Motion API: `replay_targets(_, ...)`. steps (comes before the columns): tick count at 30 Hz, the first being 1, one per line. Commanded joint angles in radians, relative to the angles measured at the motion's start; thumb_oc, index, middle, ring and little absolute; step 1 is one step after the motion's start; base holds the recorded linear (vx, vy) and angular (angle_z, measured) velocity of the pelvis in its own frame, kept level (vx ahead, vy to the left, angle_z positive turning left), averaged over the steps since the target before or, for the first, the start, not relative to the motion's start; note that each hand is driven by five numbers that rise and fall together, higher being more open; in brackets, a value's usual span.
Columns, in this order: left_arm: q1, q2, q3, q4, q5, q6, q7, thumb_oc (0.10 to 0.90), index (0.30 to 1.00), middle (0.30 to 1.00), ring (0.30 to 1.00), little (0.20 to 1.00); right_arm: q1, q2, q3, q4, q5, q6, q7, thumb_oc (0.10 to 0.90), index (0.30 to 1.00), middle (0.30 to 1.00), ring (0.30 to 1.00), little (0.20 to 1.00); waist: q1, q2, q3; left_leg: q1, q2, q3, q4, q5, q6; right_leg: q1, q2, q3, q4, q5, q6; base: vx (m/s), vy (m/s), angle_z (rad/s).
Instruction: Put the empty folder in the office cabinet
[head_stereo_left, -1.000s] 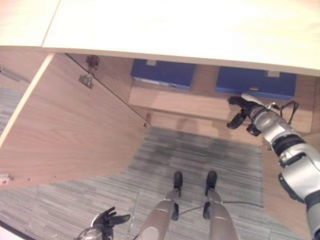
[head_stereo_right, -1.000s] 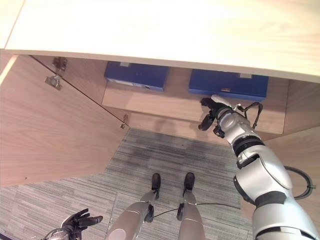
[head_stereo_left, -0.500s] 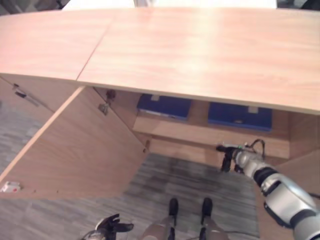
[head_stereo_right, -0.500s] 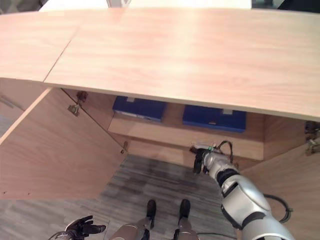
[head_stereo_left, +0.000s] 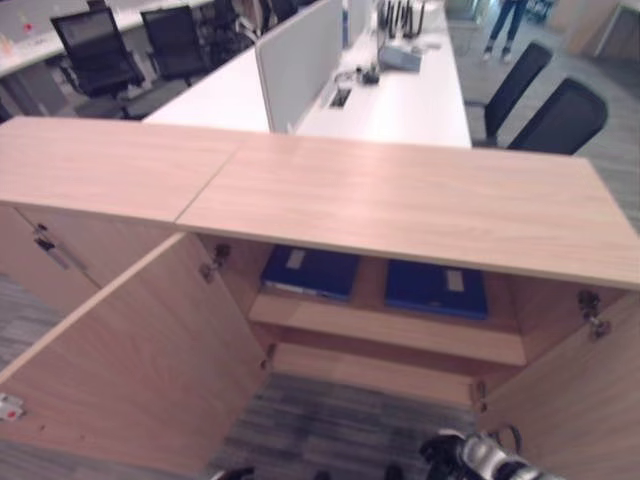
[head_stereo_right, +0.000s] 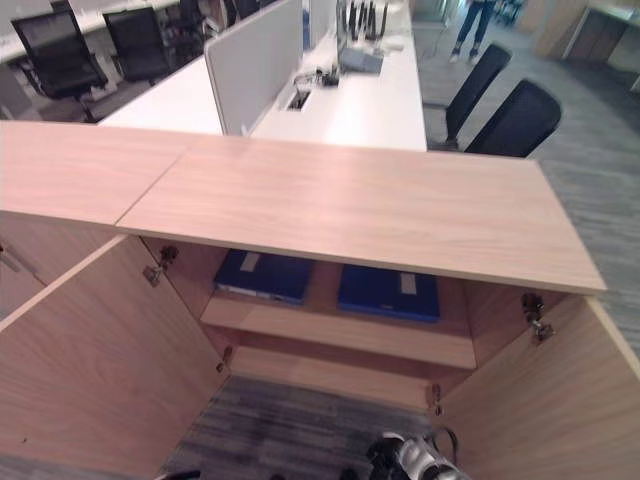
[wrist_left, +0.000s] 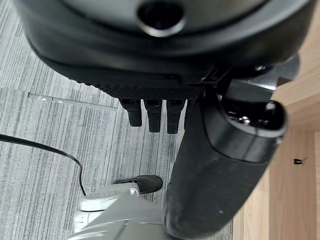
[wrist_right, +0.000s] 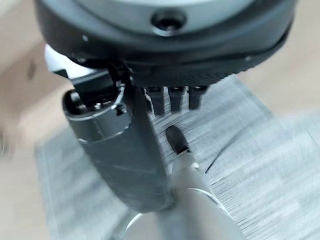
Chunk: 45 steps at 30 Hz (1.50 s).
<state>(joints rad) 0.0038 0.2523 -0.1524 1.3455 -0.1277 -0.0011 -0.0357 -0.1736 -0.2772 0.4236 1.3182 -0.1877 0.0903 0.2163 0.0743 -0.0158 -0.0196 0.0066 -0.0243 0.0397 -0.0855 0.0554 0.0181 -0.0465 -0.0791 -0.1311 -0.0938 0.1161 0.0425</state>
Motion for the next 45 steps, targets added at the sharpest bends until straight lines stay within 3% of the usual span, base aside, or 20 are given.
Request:
replay_targets(1,-0.045,-0.019,0.018,0.107,0.046,0.008,0.002,0.8,0.9,0.9,0.9,0.9,-0.026,0.006,-0.012,0.079,0.087,-0.006,-0.061,0.8,0.9,0.9,0.9,0.9,-0.014,0.012,0.026,-0.007,0.022,-0.055,-0.002,-0.064,-0.041,0.054,-0.038,-0.035,0.056,-0.107,0.07,0.05,0.015,0.07)
replay_targets(6,-0.025,-0.015,0.073,0.154,0.054,0.019,0.033,0.8,0.9,0.9,0.9,0.9,0.083,0.035,-0.148,0.102,0.242,-0.011,-0.096,0.8,0.9,0.9,0.9,0.9,-0.05,0.0,0.008,0.009,0.027,-0.037,-0.002,-0.078,-0.041,0.058,-0.034,-0.02,0.052,-0.103,0.072,0.04,0.012,-0.06)
replay_targets(8,-0.01,-0.016,0.106,0.185,0.059,0.023,0.037,0.8,0.9,0.9,0.9,0.9,0.158,0.053,-0.249,0.137,0.372,-0.011,-0.102,0.8,0.9,0.9,0.9,0.9,-0.085,-0.008,-0.001,0.024,0.033,-0.01,-0.002,-0.093,-0.039,0.054,-0.028,0.009,0.048,-0.095,0.074,0.05,0.025,-0.19)
replay_targets(11,0.0,-0.012,0.124,0.197,0.069,0.021,0.033,0.8,0.9,0.9,0.9,0.9,0.223,0.053,-0.338,0.177,0.455,-0.015,-0.121,0.8,0.9,0.9,0.9,0.9,-0.131,-0.014,-0.013,0.033,0.038,0.045,-0.002,-0.109,-0.037,0.032,-0.019,0.062,0.038,-0.076,0.082,0.03,0.022,-0.48)
replay_targets(13,0.0,-0.012,0.123,0.197,0.069,0.021,0.033,0.8,0.9,0.9,0.9,0.9,0.224,0.053,-0.338,0.177,0.455,-0.015,-0.121,0.8,0.9,0.9,0.9,0.9,-0.13,-0.014,-0.013,0.033,0.038,0.046,-0.002,-0.11,-0.037,0.032,-0.019,0.063,0.038,-0.076,0.082,0.01,0.017,-0.65)
replay_targets(16,-0.013,-0.006,0.115,0.197,0.09,0.013,0.029,0.8,0.9,0.9,0.9,0.9,0.254,0.031,-0.444,0.138,0.604,-0.046,-0.152,0.8,0.9,0.9,0.9,0.9,-0.206,-0.019,-0.023,0.056,0.049,0.149,-0.002,-0.132,-0.034,-0.005,0.002,0.168,0.025,-0.044,0.095,0.0,0.026,-0.77)
replay_targets(17,-0.013,-0.006,0.115,0.197,0.09,0.013,0.029,0.8,0.9,0.9,0.9,0.9,0.254,0.031,-0.444,0.138,0.604,-0.046,-0.152,0.8,0.9,0.9,0.9,0.9,-0.205,-0.02,-0.025,0.054,0.049,0.151,-0.002,-0.131,-0.034,-0.008,0.002,0.169,0.025,-0.043,0.095,-0.01,0.031,-0.87)
replay_targets(19,-0.024,-0.004,0.113,0.197,0.087,0.009,0.033,0.8,0.9,0.9,0.9,0.9,0.258,0.018,-0.488,0.093,0.688,-0.069,-0.169,0.8,0.9,0.9,0.9,0.9,-0.244,-0.021,-0.024,0.065,0.054,0.199,-0.002,-0.142,-0.031,-0.026,0.014,0.219,0.026,-0.032,0.107,-0.01,0.032,-1.15)
replay_targets(20,-0.035,0.0,0.115,0.191,0.082,0.005,0.032,0.8,0.9,0.9,0.9,0.9,0.256,0.006,-0.515,0.05,0.736,-0.088,-0.186,0.8,0.9,0.9,0.9,0.9,-0.281,-0.021,-0.026,0.077,0.056,0.252,-0.002,-0.156,-0.027,-0.045,0.026,0.271,0.026,-0.018,0.121,-0.01,0.028,-1.35)
replay_targets(33,-0.057,-0.016,0.073,0.162,0.085,0.0,0.004,0.8,0.9,0.9,0.9,0.9,0.257,-0.104,-0.553,0.038,0.616,-0.065,-0.214,0.8,0.9,0.9,0.9,0.9,-0.405,-0.003,-0.013,0.172,0.049,0.47,-0.002,-0.24,0.022,-0.076,0.098,0.458,0.034,-0.004,0.185,0.03,0.04,-0.82)
replay_targets(36,-0.053,-0.021,0.07,0.162,0.086,0.003,-0.002,0.8,0.9,0.9,0.9,0.9,0.264,-0.119,-0.568,0.035,0.604,-0.067,-0.224,0.8,0.9,0.9,0.9,0.9,-0.408,-0.005,-0.011,0.189,0.057,0.505,-0.002,-0.248,0.02,-0.086,0.109,0.436,0.043,0.004,0.188,0.03,-0.057,-0.89)
replay_targets(37,-0.057,-0.021,0.068,0.159,0.085,0.007,-0.003,0.8,0.9,0.9,0.9,0.9,0.274,-0.125,-0.585,0.017,0.602,-0.073,-0.235,0.8,0.9,0.9,0.9,0.9,-0.41,-0.012,-0.013,0.198,0.063,0.529,-0.002,-0.253,0.014,-0.095,0.107,0.35,0.045,0.013,0.19,0.06,-0.108,-1.09)
replay_targets(38,-0.064,-0.02,0.066,0.159,0.088,0.006,-0.002,0.8,0.9,0.9,0.9,0.9,0.286,-0.13,-0.593,0.003,0.598,-0.077,-0.24,0.8,0.9,0.9,0.9,0.9,-0.424,-0.014,-0.02,0.202,0.066,0.538,-0.002,-0.256,0.01,-0.09,0.106,0.318,0.04,0.012,0.191,0.09,-0.136,-0.97)
replay_targets(43,-0.091,-0.036,0.051,0.147,0.098,0.003,-0.001,0.8,0.9,0.9,0.9,0.9,0.34,-0.209,-0.662,-0.092,0.566,-0.097,-0.286,0.8,0.9,0.9,0.9,0.9,-0.466,-0.008,-0.029,0.213,0.081,0.534,0.009,-0.265,0.001,-0.068,0.12,0.307,0.013,-0.002,0.18,0.1,-0.08,0.0)
replay_targets(45,-0.109,-0.039,0.037,0.126,0.084,-0.002,0.012,0.8,0.9,0.9,0.9,0.9,0.323,-0.262,-0.674,-0.122,0.559,-0.11,-0.304,0.8,0.9,0.9,0.9,0.9,-0.462,-0.018,-0.013,0.177,0.098,0.492,0.114,-0.289,0.0,-0.053,0.131,0.333,0.012,-0.012,0.163,0.05,-0.115,0.17)
